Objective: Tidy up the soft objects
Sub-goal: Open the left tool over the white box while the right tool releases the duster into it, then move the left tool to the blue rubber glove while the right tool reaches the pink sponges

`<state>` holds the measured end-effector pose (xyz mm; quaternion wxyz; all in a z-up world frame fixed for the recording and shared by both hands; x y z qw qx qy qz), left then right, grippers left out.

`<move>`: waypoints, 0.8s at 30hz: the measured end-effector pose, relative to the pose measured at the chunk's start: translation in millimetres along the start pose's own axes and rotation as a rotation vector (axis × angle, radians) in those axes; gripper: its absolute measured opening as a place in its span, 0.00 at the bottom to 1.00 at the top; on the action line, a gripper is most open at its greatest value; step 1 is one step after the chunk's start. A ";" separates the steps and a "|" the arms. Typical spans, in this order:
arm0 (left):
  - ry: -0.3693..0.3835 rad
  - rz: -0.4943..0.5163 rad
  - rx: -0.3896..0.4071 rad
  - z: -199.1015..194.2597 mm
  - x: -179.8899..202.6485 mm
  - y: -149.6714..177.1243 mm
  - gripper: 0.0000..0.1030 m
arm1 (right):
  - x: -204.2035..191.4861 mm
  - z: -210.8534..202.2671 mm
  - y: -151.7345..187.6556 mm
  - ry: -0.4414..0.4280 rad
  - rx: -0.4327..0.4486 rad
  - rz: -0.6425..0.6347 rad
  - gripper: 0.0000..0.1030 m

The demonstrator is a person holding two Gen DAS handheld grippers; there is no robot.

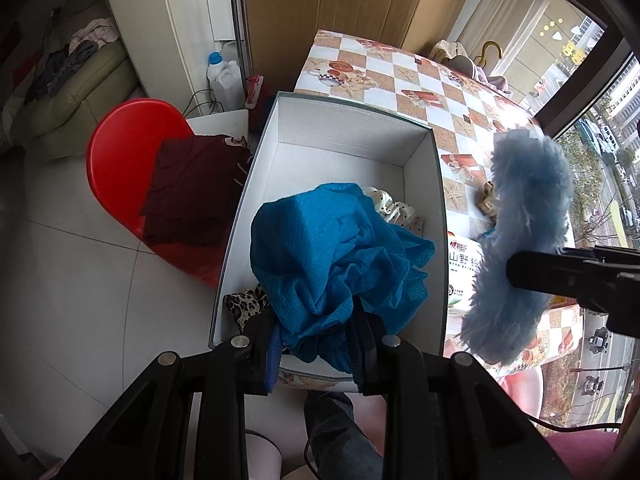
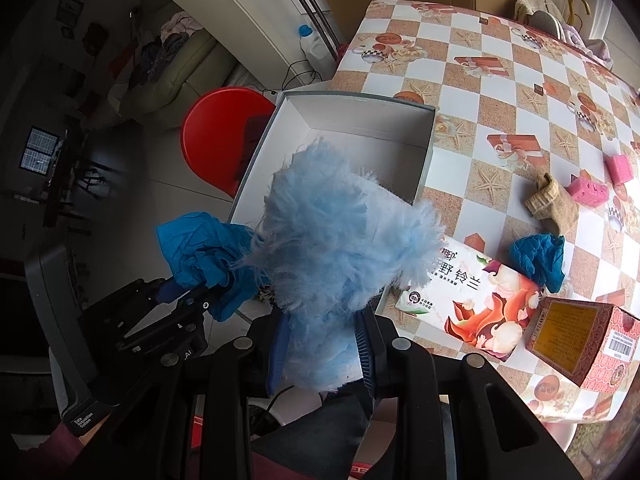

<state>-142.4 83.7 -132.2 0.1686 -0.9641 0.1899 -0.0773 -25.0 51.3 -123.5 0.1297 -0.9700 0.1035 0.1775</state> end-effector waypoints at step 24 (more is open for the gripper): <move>0.064 0.056 0.090 -8.5 25.3 -29.1 1.00 | 20.2 2.5 -31.4 0.028 -0.011 0.080 1.00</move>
Point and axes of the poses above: each gripper's, at about its wrist camera, not at the fingertips, and z roughly the way its jaws point, x to its right, y to its underside, the point moved 10 cm from there along z, roughly the way its jaws point, and after that the axes turned 2 degrees about x, right-handed, at the moved point
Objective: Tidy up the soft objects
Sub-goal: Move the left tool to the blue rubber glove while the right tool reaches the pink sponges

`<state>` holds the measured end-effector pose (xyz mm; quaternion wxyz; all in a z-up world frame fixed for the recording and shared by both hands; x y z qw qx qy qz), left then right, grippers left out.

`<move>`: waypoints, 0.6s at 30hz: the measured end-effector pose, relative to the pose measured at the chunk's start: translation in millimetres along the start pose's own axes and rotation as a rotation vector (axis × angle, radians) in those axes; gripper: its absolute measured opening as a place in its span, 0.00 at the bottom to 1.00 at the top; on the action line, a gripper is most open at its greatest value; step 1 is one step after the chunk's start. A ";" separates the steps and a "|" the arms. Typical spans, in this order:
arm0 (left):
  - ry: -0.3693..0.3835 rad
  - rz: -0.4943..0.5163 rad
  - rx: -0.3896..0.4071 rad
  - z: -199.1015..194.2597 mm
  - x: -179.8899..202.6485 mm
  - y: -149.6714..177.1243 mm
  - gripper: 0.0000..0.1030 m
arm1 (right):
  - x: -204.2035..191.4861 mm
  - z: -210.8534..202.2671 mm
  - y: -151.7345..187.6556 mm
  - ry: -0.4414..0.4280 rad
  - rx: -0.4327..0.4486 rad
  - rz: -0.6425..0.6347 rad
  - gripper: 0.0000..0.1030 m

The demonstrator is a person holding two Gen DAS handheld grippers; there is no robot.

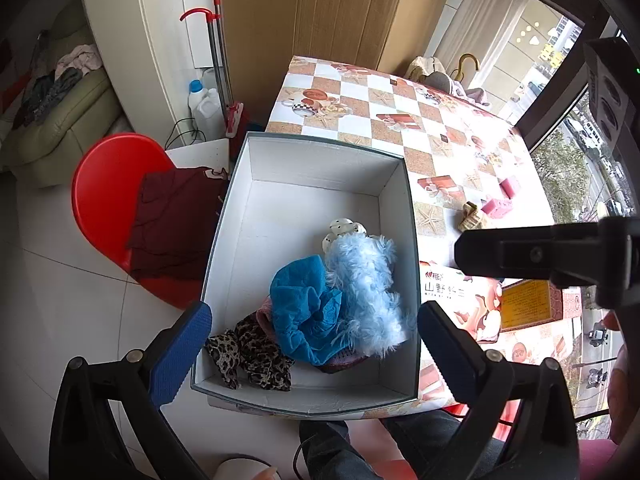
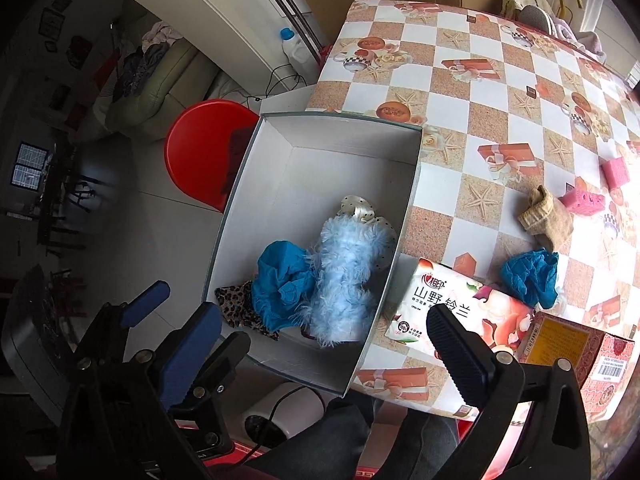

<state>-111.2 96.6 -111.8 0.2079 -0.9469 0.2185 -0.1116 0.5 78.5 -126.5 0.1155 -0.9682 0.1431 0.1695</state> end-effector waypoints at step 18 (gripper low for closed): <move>0.236 0.350 -0.355 121.6 222.3 -28.7 1.00 | 250.1 -135.9 34.8 0.038 0.202 0.594 1.00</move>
Point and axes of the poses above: each gripper's, at about its wrist camera, not at the fingertips, and z roughly the way its jaws point, x to its right, y to its underside, the point moved 10 cm from there along z, roughly the way its jaws point, and after that the axes turned 2 degrees about x, right-handed, at the moved point
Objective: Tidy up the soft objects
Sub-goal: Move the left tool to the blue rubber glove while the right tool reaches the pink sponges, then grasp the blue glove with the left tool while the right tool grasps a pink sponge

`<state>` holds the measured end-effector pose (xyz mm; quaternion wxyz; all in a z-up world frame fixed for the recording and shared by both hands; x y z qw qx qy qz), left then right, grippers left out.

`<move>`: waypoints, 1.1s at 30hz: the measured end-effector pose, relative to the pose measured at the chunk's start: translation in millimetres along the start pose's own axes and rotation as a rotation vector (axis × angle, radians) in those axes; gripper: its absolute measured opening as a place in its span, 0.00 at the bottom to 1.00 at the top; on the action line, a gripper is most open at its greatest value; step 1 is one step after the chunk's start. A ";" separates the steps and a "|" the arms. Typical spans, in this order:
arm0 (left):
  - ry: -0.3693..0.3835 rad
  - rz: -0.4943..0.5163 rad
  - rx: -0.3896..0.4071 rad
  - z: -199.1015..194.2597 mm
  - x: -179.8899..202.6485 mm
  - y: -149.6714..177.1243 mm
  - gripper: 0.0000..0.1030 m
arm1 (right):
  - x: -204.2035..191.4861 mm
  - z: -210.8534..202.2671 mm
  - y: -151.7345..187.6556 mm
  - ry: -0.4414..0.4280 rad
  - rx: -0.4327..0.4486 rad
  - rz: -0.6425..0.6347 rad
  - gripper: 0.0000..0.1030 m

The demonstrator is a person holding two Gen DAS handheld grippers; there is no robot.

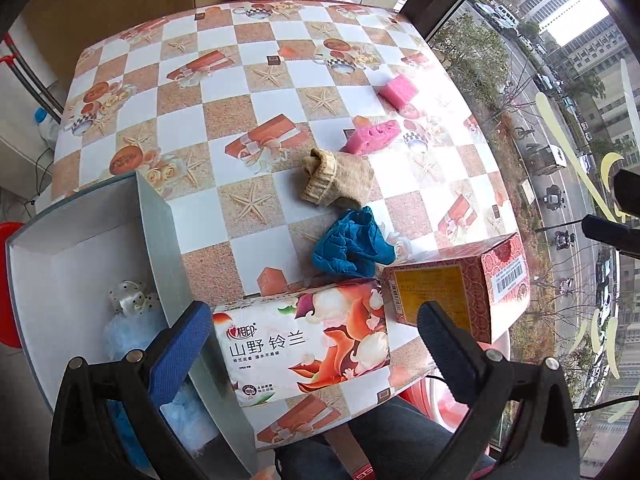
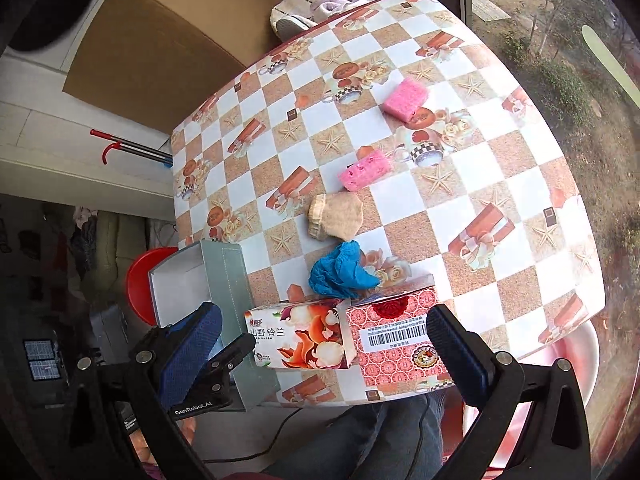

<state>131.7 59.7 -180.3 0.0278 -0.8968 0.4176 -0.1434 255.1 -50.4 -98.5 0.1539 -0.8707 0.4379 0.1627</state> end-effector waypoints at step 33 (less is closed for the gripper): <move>-0.146 -0.132 -0.282 114.8 -17.2 -19.4 0.34 | 56.3 154.9 -85.5 0.124 -0.226 -0.269 1.00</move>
Point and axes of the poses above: each gripper's, at about its wrist camera, not at the fingertips, and z roughly the way its jaws point, x to its right, y to its underside, the point moved 10 cm from there along z, roughly the way its jaws point, and after that the axes turned 2 degrees about x, right-handed, at the moved point
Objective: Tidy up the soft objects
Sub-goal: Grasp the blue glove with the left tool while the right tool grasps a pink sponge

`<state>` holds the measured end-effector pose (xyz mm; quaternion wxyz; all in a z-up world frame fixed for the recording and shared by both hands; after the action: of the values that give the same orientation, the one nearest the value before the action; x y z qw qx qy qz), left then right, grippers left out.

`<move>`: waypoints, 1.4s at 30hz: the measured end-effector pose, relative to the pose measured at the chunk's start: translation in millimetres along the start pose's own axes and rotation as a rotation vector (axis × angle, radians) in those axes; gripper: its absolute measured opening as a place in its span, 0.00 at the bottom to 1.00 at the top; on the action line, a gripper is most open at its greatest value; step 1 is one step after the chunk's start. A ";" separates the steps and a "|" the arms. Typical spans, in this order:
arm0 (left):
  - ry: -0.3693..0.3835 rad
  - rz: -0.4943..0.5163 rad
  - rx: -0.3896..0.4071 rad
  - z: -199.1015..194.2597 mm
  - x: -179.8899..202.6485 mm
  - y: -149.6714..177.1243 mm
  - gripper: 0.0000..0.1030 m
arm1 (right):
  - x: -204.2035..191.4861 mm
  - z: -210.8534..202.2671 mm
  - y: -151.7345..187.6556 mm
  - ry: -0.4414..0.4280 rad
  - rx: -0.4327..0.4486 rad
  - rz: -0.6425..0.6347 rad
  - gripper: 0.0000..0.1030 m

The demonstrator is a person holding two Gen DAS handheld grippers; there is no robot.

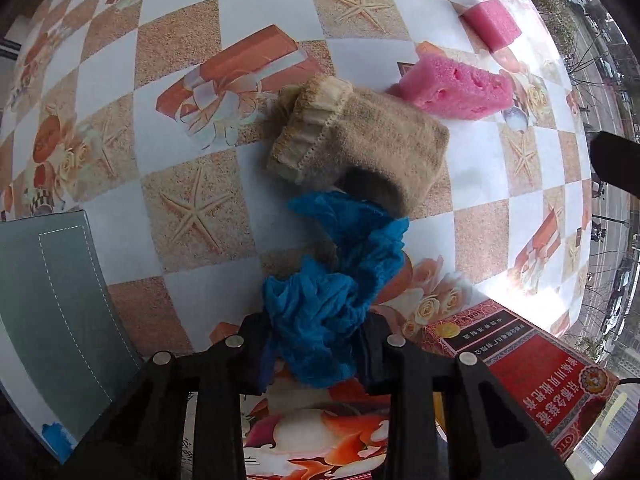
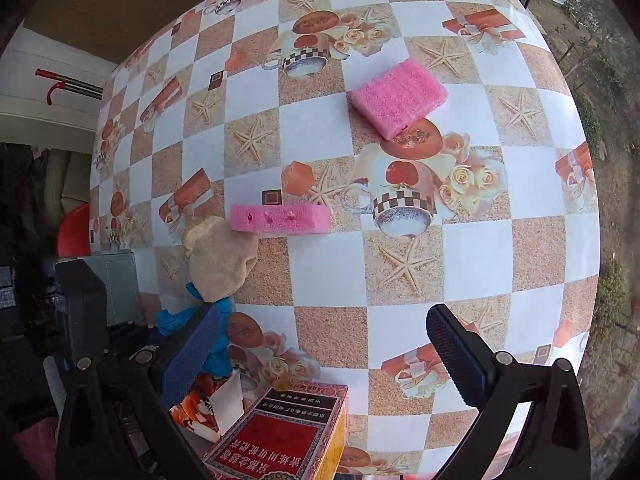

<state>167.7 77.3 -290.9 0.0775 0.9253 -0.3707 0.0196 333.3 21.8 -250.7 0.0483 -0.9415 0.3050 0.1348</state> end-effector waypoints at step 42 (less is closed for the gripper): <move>-0.076 -0.027 0.028 -3.7 -37.5 12.5 0.35 | 138.0 36.6 66.2 0.079 -0.025 0.386 1.00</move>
<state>132.0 94.6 -289.2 0.0508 0.9312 -0.3607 -0.0113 393.5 -102.9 -325.5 -0.0024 -0.8707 0.4798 0.1082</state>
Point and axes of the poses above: each gripper's, at about its wrist camera, not at the fingertips, and z roughly the way its jaws point, x to its right, y to its underside, the point moved 10 cm from there along z, roughly the way its jaws point, and after that the axes turned 2 degrees about x, right-handed, at the moved point
